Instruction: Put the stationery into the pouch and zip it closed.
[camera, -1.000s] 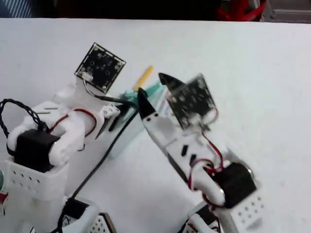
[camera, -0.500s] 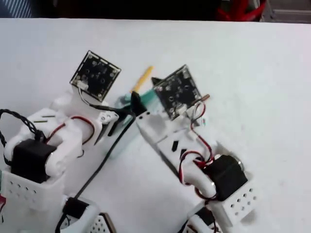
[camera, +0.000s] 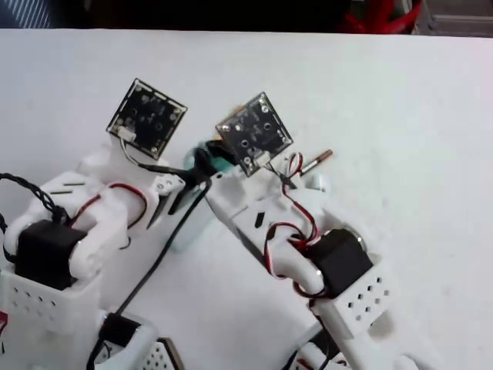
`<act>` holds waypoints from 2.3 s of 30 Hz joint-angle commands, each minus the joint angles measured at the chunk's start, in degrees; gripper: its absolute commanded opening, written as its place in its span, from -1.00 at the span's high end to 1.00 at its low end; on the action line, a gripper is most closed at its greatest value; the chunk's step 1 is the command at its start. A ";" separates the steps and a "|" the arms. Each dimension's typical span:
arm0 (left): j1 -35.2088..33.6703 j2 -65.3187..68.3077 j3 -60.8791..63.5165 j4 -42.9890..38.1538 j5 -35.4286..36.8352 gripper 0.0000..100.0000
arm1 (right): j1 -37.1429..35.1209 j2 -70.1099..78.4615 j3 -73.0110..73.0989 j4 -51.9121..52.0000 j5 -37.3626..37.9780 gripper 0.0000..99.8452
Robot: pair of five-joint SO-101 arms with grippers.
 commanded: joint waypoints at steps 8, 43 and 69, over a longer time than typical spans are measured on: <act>0.57 -0.31 -1.05 3.34 -2.46 0.47 | 3.65 1.19 -1.41 1.63 -0.18 0.97; -7.25 -0.22 -1.32 4.40 -10.11 0.46 | 19.56 1.80 -0.26 -4.18 5.89 0.97; -8.22 -0.22 -0.18 4.13 -9.85 0.46 | 8.22 -12.97 -4.75 21.05 34.46 0.48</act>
